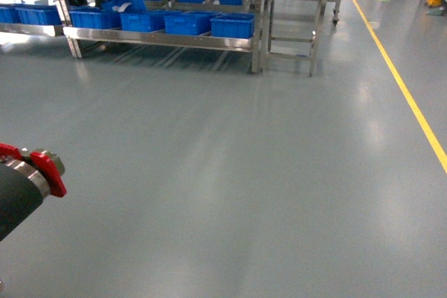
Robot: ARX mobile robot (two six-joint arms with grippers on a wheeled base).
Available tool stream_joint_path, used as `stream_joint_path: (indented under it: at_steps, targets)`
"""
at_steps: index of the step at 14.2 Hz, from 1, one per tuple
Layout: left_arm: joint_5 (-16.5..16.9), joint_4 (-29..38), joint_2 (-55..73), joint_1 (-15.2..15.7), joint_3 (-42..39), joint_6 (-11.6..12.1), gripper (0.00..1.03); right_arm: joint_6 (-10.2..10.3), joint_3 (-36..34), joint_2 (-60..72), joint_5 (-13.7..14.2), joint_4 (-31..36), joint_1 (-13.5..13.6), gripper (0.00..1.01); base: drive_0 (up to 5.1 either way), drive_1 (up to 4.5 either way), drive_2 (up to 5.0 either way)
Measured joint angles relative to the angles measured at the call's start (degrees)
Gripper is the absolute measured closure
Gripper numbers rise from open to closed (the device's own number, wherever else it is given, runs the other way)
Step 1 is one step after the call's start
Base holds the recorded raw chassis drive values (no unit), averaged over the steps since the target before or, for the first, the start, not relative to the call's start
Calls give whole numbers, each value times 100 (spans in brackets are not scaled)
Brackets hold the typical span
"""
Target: Sort blue parts and orange caps into right shelf containers
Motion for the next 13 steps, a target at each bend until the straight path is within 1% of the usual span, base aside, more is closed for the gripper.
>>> stream_joint_path:
  at_steps: [13]
  targets:
    - [0,4,0,0,2,0,61,0,0,0,0,11,0,57,-162,-162,-162]
